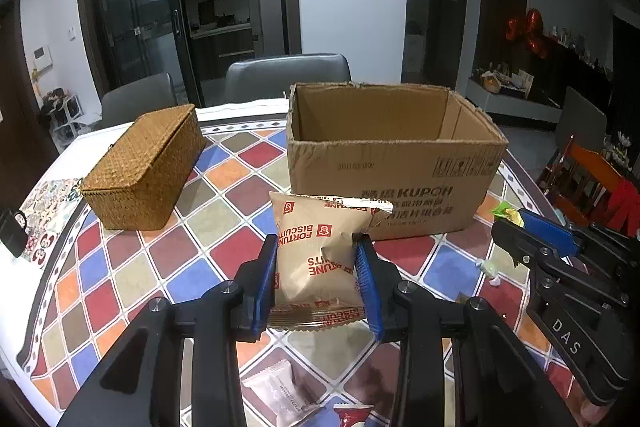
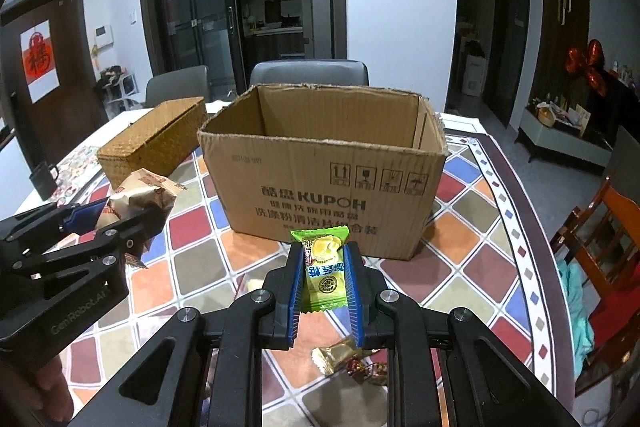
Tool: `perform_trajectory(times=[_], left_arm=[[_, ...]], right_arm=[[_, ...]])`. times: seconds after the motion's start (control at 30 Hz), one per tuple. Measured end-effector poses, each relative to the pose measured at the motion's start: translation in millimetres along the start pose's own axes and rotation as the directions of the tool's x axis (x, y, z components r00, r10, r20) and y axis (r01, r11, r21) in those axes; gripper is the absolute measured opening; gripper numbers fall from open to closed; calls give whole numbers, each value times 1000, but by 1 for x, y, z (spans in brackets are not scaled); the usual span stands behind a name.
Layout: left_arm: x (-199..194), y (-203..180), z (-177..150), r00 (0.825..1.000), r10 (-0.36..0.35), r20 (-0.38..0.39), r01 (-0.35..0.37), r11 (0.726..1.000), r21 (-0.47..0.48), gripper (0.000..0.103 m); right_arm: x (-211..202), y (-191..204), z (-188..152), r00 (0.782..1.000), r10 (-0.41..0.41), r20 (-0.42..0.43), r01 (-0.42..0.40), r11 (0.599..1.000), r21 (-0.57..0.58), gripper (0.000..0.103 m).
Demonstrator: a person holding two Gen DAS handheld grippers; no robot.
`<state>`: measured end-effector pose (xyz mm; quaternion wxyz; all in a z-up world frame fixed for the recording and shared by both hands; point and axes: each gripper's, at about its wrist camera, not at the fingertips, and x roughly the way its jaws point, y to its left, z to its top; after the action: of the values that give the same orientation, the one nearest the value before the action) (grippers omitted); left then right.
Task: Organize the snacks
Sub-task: 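Carry the biscuit packet and green candy with both tools over the cardboard box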
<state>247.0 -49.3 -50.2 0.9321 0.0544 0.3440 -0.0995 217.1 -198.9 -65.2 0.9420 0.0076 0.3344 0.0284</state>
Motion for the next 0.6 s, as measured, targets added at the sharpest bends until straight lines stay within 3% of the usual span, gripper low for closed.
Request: perform_trajectory(times=[0.6], left_arm=[[-10,-8,29,999,-25,47,26,1000,-9,37]], right_arm=[[-19,-11,28,998,-31,49,30,999,19,21]])
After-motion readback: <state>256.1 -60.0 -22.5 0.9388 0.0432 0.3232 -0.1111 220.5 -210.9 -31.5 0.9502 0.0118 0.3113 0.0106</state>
